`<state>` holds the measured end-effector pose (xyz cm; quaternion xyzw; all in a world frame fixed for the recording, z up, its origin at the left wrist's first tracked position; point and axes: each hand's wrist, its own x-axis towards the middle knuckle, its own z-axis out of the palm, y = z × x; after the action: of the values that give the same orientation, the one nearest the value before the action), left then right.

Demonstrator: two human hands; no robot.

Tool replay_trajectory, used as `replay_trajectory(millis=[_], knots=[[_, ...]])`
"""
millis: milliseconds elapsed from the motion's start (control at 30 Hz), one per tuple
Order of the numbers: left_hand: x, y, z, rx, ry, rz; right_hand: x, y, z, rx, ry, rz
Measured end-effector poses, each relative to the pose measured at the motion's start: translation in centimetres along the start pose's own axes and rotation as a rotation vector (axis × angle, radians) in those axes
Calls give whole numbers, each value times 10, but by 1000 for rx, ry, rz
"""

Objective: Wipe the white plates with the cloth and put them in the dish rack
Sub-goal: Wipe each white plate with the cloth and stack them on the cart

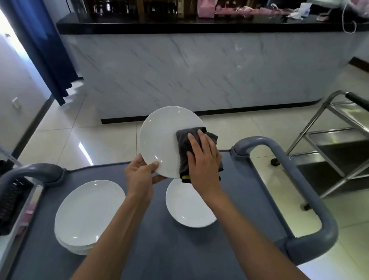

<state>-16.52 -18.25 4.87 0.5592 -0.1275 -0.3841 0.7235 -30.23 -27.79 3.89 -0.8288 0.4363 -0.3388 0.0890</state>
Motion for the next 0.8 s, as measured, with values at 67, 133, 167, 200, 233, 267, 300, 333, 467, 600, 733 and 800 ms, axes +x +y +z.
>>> replay_trajectory(millis=[67,133,167,200,233,267,300,333,467,600,733,800], knots=[[-2,0,9,-6,6,16,-7,-1,0,15,-4,11],[-4,1,17,1,14,30,-14,-4,0,40,-20,5],[-5,1,20,10,15,38,-17,-5,-1,58,-30,0],[-6,2,23,19,14,47,-20,-7,-1,78,-41,-3],[-7,3,25,26,14,55,-24,-8,-1,101,-53,-6],[-8,4,28,33,14,63,-28,-9,-2,124,-63,-12],[-10,4,29,40,16,70,-32,-9,-2,145,-70,-21],[-12,4,30,47,20,76,-35,-9,-3,159,-76,-35],[-18,2,29,50,48,78,-47,2,-8,150,-87,-149],[-21,2,27,52,45,75,-43,25,-12,94,-16,-195],[-26,4,31,71,29,71,-28,42,-16,75,59,-196],[-29,5,33,81,13,60,-17,48,-21,73,87,-183]])
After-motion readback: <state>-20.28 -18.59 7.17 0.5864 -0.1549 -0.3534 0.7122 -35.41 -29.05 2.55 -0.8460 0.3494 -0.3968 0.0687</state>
